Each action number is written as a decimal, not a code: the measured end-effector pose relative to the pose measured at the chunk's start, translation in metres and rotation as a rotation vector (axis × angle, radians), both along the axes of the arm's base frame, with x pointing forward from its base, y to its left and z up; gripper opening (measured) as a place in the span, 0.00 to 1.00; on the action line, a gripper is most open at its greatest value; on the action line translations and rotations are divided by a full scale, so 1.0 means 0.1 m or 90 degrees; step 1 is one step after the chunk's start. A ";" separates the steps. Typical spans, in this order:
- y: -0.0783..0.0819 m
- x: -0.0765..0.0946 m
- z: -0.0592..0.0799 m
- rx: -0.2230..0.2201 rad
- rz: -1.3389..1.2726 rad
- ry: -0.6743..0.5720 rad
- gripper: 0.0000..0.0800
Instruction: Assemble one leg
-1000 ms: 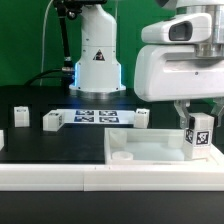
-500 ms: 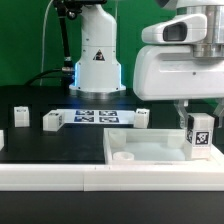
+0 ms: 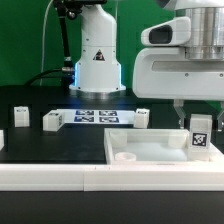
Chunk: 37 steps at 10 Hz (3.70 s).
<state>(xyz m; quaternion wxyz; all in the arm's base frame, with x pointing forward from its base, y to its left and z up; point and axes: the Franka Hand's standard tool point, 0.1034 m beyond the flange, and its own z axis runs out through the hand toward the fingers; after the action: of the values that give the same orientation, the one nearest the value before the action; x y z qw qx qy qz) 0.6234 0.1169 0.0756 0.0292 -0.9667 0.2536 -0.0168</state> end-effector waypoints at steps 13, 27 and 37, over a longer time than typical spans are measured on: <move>0.05 -0.01 0.00 0.042 -0.657 0.008 0.37; 0.06 0.01 0.03 -0.020 0.111 -0.020 0.81; -0.02 0.01 0.01 -0.069 0.419 -0.017 0.49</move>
Offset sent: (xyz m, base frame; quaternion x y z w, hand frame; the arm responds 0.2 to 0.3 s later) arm 0.0019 0.0048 -0.0098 0.0004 0.0202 0.1955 0.9805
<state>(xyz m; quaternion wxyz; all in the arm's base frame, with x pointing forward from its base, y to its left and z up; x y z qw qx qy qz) 0.6248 0.1146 0.0770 -0.0149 -0.9966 -0.0739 -0.0325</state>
